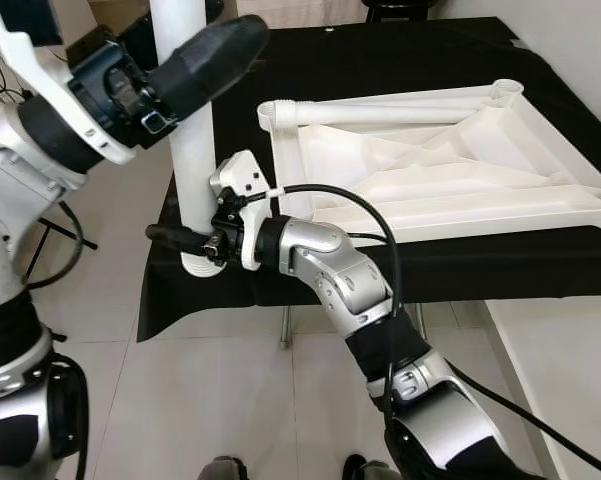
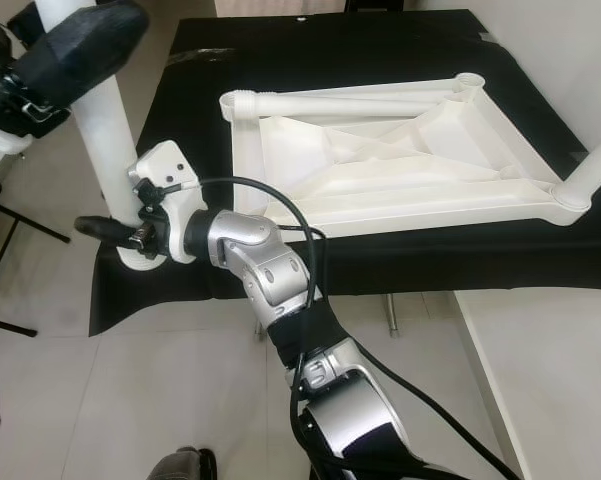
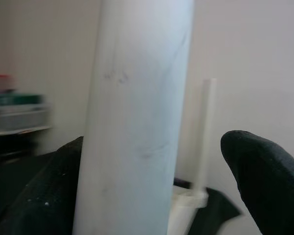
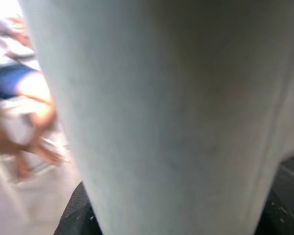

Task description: Building children table

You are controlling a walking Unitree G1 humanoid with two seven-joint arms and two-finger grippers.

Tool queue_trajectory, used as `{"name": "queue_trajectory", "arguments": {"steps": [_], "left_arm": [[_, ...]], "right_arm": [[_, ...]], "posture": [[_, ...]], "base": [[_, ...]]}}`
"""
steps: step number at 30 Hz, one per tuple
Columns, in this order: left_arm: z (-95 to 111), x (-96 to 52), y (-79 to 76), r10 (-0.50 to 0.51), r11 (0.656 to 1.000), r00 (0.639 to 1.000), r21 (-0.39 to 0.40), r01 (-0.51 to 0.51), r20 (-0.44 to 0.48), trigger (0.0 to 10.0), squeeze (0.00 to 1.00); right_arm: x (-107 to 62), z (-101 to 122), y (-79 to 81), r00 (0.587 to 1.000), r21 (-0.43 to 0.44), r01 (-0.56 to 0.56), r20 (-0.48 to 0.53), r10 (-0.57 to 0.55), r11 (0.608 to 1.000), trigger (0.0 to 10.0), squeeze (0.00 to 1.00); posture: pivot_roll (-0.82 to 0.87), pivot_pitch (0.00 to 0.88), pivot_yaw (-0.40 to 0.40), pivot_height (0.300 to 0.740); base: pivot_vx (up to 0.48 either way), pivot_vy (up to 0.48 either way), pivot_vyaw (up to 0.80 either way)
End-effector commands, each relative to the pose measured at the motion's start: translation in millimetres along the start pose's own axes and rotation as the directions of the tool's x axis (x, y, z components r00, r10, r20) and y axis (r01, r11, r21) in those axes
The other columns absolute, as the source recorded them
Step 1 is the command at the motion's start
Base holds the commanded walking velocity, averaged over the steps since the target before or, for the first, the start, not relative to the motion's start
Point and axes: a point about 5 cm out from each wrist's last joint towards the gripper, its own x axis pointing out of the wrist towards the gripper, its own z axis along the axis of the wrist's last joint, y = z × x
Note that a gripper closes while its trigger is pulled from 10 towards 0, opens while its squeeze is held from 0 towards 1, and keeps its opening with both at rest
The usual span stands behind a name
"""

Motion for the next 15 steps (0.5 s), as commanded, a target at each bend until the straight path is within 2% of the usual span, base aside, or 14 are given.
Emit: {"name": "queue_trajectory", "arguments": {"steps": [1, 2, 3, 4, 5, 6, 7, 9, 11, 14, 15], "left_arm": [[-8, 1.6, -5.5, -0.008, 1.000, 0.999, -0.003, 0.008, -0.040, 10.0, 1.00], [-8, 1.6, -5.5, -0.008, 1.000, 0.999, -0.003, 0.008, -0.040, 10.0, 1.00], [-5, -8.9, 2.0, 0.100, 0.995, 0.995, 0.032, -0.099, -0.022, 10.0, 1.00], [-5, -8.9, 2.0, 0.100, 0.995, 0.995, 0.032, -0.099, -0.022, 10.0, 1.00], [-7, -30.6, 6.6, 0.269, 0.958, 0.963, 0.108, -0.264, -0.029, 10.0, 1.00], [-10, -37.4, 4.8, 0.313, 0.942, 0.949, 0.143, -0.304, -0.048, 10.0, 1.00], [-10, -37.4, 4.8, 0.313, 0.942, 0.949, 0.143, -0.304, -0.048, 10.0, 1.00], [-27, -52.9, -4.4, 0.403, 0.909, 0.911, 0.150, -0.388, -0.084, 10.0, 1.00], [-27, -52.9, -4.4, 0.403, 0.909, 0.911, 0.150, -0.388, -0.084, 10.0, 1.00], [-39, -61.0, -11.3, 0.433, 0.898, 0.894, 0.136, -0.418, -0.116, 10.0, 1.00], [-53, -68.2, -18.0, 0.466, 0.883, 0.870, 0.143, -0.446, -0.163, 10.0, 1.00]], "right_arm": [[3.7, 11, -2.1, 0.999, -0.016, 0.036, 0.037, -0.035, 0.999, 0.0, 0.00], [3.7, 11, -2.1, 0.999, -0.016, 0.036, 0.037, -0.035, 0.999, 0.0, 0.00], [0.0, 11, -15.6, 0.991, -0.018, 0.130, 0.041, -0.129, 0.991, 0.0, 0.00], [0.0, 11, -15.6, 0.991, -0.018, 0.130, 0.041, -0.129, 0.991, 0.0, 0.00], [-9.5, 13, -39.4, 0.955, -0.024, 0.293, 0.059, -0.291, 0.956, 0.0, 0.00], [-13.1, 14, -47.0, 0.938, -0.033, 0.342, 0.061, -0.340, 0.939, 0.0, 0.00], [-13.1, 14, -47.0, 0.938, -0.033, 0.342, 0.061, -0.340, 0.939, 0.0, 0.00], [-20.9, 15, -61.4, 0.905, -0.046, 0.424, 0.066, -0.421, 0.904, 0.0, 0.00], [-20.9, 15, -61.4, 0.905, -0.046, 0.424, 0.066, -0.421, 0.904, 0.0, 0.00], [-23.5, 15, -66.1, 0.893, -0.046, 0.448, 0.064, -0.445, 0.893, 0.0, 0.00], [-24.9, 14, -68.3, 0.890, -0.046, 0.456, 0.062, -0.453, 0.889, 0.0, 0.00]], "posture": [[0.07, 0.166, 0.033, 0.740], [0.07, 0.166, 0.033, 0.740], [0.07, 0.174, 0.031, 0.740], [0.07, 0.174, 0.031, 0.740], [0.09, 0.194, 0.022, 0.740], [0.09, 0.199, 0.019, 0.740], [0.09, 0.199, 0.019, 0.740], [0.11, 0.226, 0.010, 0.740], [0.11, 0.226, 0.010, 0.740], [0.11, 0.244, 0.008, 0.740], [0.12, 0.255, 0.009, 0.740]], "base": [[0.000, 0.000, 0.00], [0.000, 0.000, 0.00], [0.000, 0.000, 0.00], [0.000, 0.000, 0.00], [0.000, 0.000, 0.00], [0.000, 0.000, 0.00], [0.000, 0.000, 0.00], [0.000, 0.000, 0.00], [0.000, 0.000, 0.00], [0.000, 0.000, 0.00], [0.000, 0.000, 0.00]]}}
